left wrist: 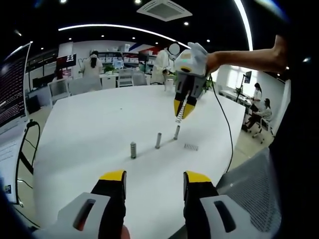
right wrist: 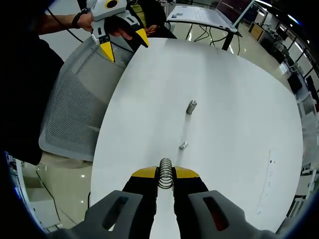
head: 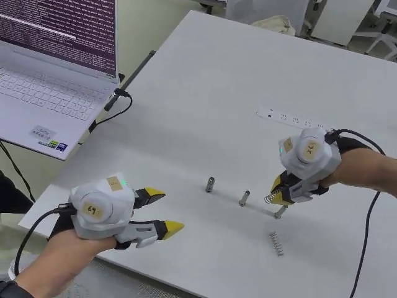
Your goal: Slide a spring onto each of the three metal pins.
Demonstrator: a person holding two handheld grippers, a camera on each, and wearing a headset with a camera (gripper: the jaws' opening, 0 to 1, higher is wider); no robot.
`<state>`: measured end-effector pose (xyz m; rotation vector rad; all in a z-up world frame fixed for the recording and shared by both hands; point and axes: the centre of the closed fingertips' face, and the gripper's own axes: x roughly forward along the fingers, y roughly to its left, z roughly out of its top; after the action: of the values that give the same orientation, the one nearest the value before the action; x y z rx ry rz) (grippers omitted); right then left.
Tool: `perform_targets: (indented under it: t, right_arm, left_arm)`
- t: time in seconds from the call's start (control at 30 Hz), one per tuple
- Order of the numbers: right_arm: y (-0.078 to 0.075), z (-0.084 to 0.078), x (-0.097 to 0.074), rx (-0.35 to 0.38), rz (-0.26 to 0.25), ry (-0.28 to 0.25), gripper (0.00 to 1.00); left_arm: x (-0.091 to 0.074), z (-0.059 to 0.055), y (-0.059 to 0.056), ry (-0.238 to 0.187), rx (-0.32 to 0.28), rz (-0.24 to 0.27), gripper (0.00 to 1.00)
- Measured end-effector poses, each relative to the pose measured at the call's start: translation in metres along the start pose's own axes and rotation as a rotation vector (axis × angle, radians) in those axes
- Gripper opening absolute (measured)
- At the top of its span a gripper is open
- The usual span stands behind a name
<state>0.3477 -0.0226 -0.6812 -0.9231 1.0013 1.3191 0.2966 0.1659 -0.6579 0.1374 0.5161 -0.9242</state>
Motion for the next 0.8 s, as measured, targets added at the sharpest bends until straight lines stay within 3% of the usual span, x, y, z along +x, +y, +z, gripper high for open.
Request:
perform_targets:
  t: [0.47, 0.8]
  right_arm:
    - [-0.026, 0.004, 0.012, -0.043, 0.009, 0.052, 0.09]
    - [-0.034, 0.008, 0.025, -0.064, 0.029, 0.079, 0.09]
  left_arm:
    - [-0.007, -0.001, 0.014, -0.004, -0.027, 0.037, 0.42]
    - [-0.011, -0.005, 0.020, -0.002, -0.047, 0.053, 0.42]
